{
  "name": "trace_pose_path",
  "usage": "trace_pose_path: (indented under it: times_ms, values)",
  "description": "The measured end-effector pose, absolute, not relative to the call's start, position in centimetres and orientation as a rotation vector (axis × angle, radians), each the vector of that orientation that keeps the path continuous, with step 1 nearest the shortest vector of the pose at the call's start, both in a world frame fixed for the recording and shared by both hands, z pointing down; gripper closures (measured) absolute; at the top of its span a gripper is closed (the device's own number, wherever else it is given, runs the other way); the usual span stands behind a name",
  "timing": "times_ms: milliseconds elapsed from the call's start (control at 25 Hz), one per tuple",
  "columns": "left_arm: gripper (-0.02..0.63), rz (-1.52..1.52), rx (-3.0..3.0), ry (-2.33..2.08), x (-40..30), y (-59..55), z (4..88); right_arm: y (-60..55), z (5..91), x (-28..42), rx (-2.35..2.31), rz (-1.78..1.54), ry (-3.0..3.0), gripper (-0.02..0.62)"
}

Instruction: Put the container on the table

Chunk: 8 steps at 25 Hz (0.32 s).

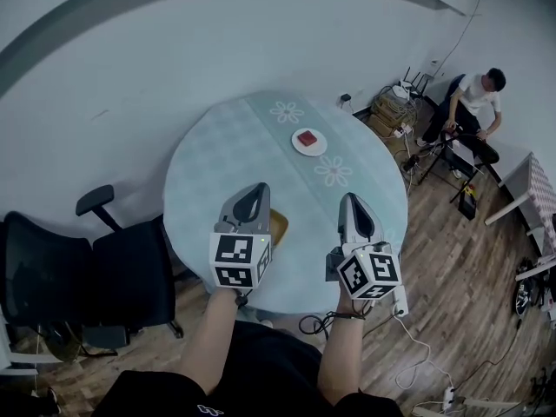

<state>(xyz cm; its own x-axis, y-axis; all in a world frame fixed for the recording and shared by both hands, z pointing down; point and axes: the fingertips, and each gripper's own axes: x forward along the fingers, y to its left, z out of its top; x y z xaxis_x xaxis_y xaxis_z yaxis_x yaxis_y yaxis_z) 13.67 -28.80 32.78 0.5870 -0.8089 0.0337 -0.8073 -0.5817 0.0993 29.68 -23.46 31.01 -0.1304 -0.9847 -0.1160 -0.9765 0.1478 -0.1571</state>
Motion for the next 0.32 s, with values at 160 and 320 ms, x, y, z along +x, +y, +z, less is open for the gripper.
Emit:
trace_pose_path:
  times_ms: [160, 320]
  values:
    - [0.604, -0.021, 2.691, -1.407, 13.0, -29.3, 32.8, -24.1, 31.1, 29.1, -1.916, -0.059, 2.254, 0.586]
    - [0.604, -0.012, 2.684, -1.407, 13.0, -29.7, 33.0, -24.7, 31.0, 28.7, -1.901, -0.061, 2.283, 0.586]
